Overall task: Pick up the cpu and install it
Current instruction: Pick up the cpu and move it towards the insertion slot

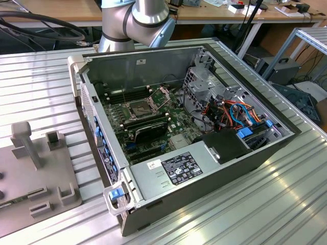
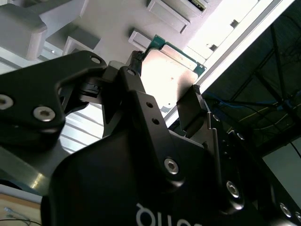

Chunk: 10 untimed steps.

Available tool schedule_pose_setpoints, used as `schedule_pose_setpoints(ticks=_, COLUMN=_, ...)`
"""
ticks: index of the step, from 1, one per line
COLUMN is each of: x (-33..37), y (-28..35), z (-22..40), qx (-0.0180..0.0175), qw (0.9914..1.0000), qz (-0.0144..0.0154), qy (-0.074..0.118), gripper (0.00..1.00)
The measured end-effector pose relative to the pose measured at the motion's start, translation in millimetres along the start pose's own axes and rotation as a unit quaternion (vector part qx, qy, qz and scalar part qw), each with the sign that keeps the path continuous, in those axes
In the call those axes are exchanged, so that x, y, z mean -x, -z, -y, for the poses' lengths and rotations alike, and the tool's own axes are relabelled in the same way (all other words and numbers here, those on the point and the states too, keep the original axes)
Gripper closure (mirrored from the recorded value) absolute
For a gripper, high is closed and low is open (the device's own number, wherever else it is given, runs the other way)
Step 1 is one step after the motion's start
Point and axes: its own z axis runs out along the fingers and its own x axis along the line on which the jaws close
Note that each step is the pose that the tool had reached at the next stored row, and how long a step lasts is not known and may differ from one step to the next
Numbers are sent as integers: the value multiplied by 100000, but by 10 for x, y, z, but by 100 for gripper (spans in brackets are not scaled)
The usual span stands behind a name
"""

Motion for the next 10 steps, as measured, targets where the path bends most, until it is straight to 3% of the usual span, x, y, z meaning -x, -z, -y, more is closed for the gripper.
schedule_pose_setpoints(ticks=4, x=0, y=10, z=-1, qx=1, qw=100000, qz=8, qy=-1, gripper=45)
schedule_pose_setpoints(ticks=6, x=0, y=58, z=-2, qx=-2, qw=100000, qz=-4, qy=-1, gripper=45)
schedule_pose_setpoints(ticks=10, x=0, y=225, z=-9, qx=1, qw=100000, qz=10, qy=1, gripper=45)
